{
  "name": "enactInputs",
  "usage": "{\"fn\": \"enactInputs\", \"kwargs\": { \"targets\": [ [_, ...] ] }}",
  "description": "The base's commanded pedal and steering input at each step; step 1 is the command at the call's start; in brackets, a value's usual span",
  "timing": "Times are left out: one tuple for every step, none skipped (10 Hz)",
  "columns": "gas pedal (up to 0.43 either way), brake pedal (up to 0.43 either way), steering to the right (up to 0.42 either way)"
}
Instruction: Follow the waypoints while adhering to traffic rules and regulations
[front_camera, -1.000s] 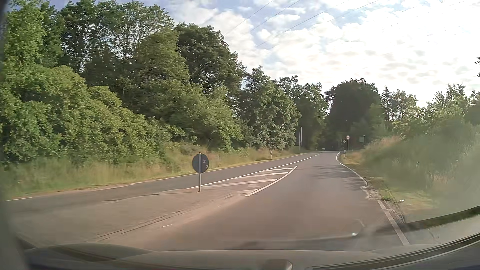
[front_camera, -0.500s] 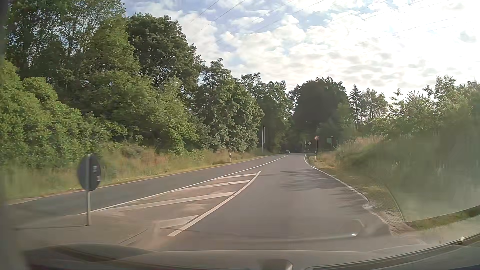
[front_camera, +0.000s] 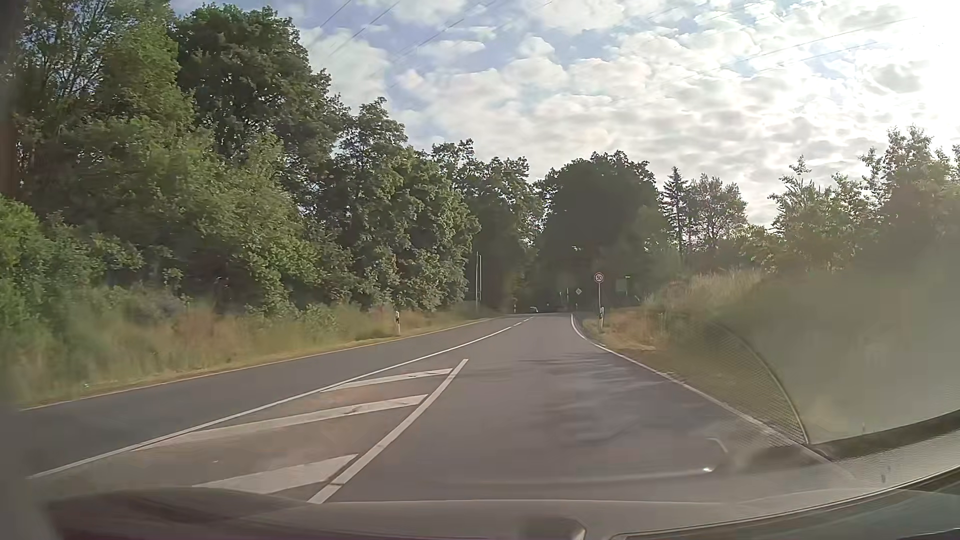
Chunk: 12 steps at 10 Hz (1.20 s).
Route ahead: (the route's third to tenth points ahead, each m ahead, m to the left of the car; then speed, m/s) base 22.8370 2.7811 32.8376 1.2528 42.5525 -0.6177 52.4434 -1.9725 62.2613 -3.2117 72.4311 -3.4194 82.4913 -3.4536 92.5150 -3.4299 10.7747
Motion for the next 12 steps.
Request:
{"fn": "enactInputs", "kwargs": {
  "targets": [
    [0.358, 0.030, 0.033],
    [0.358, 0.030, 0.028],
    [0.358, 0.030, 0.023],
    [0.358, 0.030, 0.021],
    [0.358, 0.030, 0.020],
    [0.358, 0.030, 0.018],
    [0.358, 0.030, 0.015],
    [0.358, 0.030, 0.012],
    [0.358, 0.030, 0.012],
    [0.358, 0.030, 0.012],
    [0.358, 0.030, 0.012],
    [0.358, 0.030, 0.011]
  ]
}}
